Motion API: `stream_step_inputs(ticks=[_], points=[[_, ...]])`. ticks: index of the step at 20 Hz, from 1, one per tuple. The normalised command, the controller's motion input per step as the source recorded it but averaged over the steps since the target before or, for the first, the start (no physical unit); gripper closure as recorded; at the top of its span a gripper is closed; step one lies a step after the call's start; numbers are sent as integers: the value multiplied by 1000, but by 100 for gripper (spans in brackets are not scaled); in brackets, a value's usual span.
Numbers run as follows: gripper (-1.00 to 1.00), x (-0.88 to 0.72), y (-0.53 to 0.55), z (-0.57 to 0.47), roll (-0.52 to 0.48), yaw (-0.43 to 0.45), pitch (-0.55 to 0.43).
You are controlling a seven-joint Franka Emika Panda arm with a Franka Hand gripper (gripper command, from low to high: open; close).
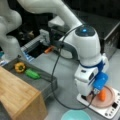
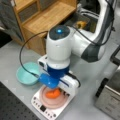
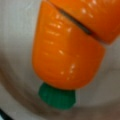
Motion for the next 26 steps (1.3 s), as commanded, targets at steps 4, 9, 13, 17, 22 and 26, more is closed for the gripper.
stream_step_inputs(ticks=[4, 9, 13, 17, 22, 26], points=[[-100, 88, -42, -54, -35, -16, -38], [-100, 73, -57, -55, -58, -11, -43], [-100, 79, -46, -80, -79, -5, -51], [-100, 81, -34, -86, -81, 9, -51], [-100, 62, 8, -39, -106, 13, -45], [100, 68, 47, -22, -119, 8, -31]])
